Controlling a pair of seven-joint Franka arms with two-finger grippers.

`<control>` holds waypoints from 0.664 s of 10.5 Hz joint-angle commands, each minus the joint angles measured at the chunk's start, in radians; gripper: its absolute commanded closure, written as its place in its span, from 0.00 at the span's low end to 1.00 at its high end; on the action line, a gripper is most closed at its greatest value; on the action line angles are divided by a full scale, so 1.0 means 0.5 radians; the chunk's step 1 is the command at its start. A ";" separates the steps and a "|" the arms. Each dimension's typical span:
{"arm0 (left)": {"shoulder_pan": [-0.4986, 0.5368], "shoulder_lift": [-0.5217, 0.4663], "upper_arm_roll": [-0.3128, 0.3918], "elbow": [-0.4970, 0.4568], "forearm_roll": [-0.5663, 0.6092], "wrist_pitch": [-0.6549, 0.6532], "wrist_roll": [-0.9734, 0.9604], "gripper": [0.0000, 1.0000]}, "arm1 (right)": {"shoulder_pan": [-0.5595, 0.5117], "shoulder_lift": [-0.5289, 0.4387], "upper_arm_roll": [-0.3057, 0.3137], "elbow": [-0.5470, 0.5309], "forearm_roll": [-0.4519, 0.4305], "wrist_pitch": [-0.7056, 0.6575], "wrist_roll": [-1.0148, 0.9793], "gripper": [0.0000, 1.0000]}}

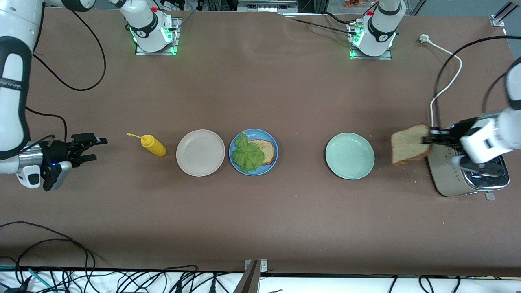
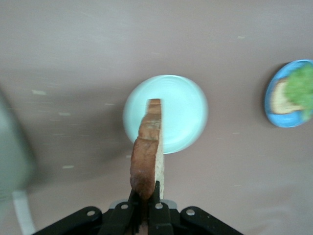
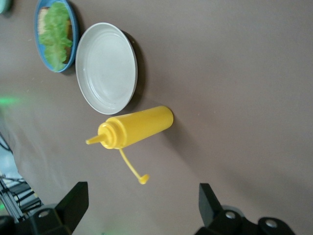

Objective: Make sandwich in blue plate with both arms
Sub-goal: 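Carry the second bread slice with the left gripper over the blue plate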

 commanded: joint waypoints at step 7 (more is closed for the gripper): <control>-0.917 0.503 0.040 -0.027 -1.057 0.763 -0.591 1.00 | 0.398 -0.775 0.002 -0.380 -0.835 -0.305 1.317 0.00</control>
